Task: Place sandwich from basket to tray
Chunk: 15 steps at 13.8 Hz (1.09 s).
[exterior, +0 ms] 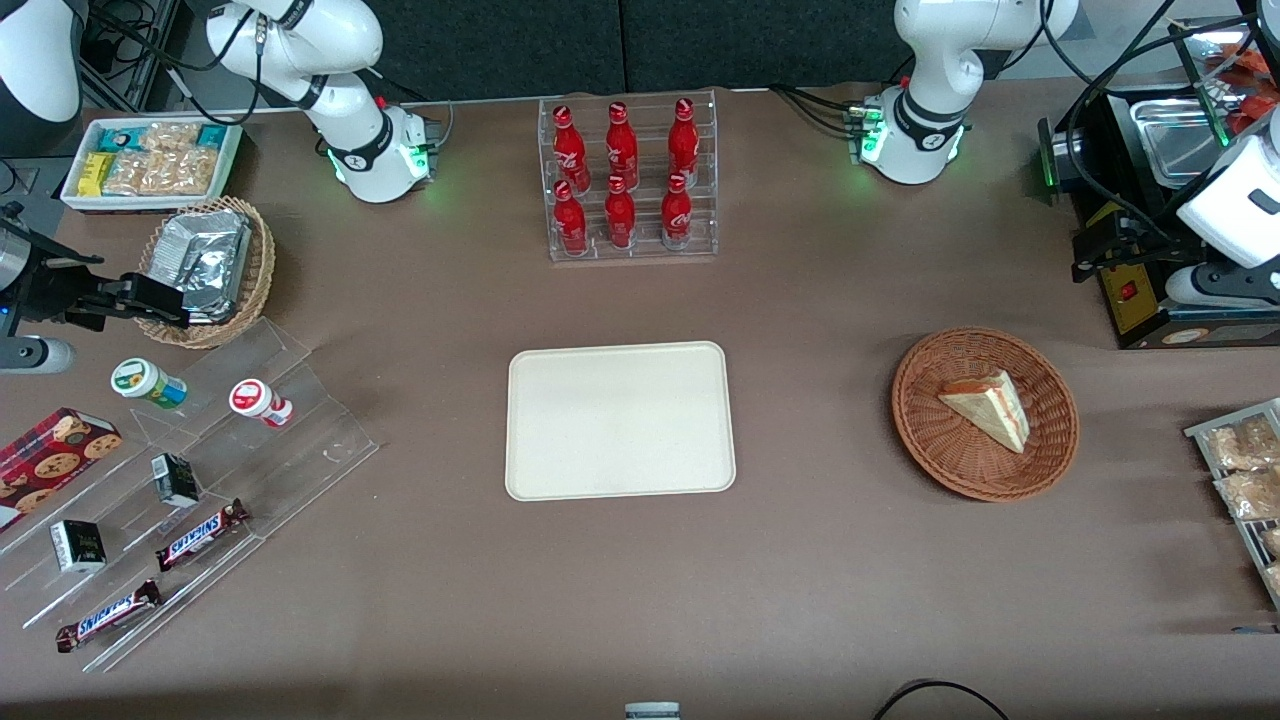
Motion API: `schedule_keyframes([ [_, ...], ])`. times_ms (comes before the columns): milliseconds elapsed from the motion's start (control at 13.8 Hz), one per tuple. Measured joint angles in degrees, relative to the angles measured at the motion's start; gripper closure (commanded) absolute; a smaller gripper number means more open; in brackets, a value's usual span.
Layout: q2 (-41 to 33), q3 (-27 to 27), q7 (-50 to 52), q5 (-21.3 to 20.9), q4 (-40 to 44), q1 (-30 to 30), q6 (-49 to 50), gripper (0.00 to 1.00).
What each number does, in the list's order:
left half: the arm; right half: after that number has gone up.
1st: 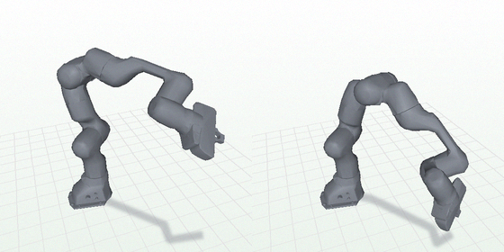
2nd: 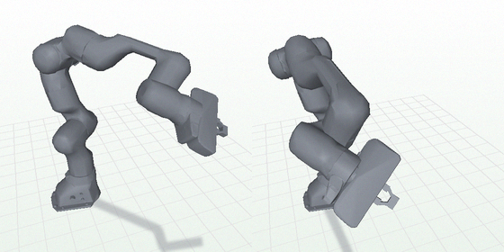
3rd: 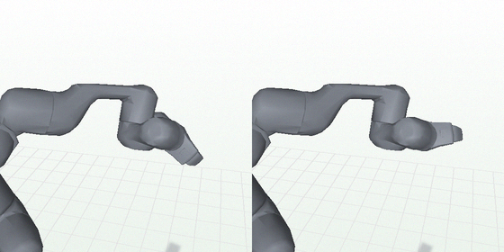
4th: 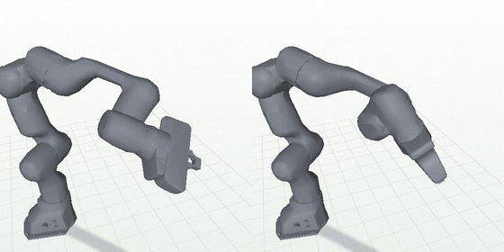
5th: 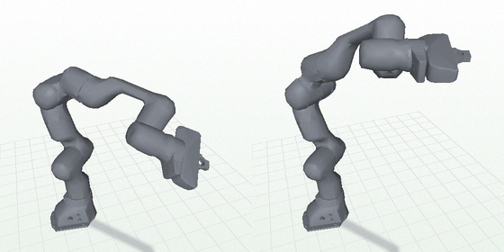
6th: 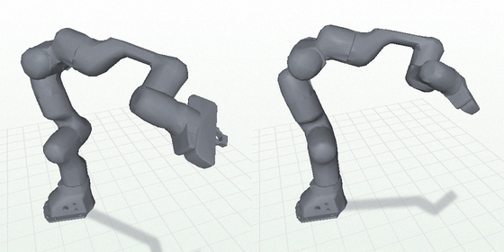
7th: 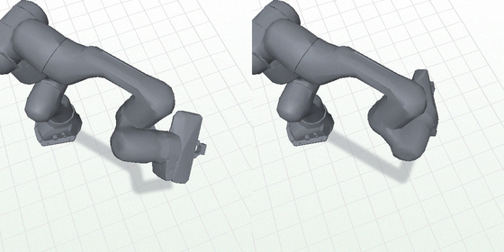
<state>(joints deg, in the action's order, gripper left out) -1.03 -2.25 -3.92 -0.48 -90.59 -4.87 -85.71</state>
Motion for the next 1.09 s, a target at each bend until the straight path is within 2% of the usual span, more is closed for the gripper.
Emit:
schedule_keyframes([
  [363,0.52,0.47,2.13,-0.28,0.05,0.03,0.44,0.00],
  [726,4.16,-0.40,16.79,-0.64,-3.32,4.65,0.37,0.00],
  [871,4.65,-0.59,23.84,-0.56,-7.05,6.81,-3.65,0.00],
  [1089,5.32,-0.10,38.27,-0.56,-15.14,6.94,-15.07,0.00],
])
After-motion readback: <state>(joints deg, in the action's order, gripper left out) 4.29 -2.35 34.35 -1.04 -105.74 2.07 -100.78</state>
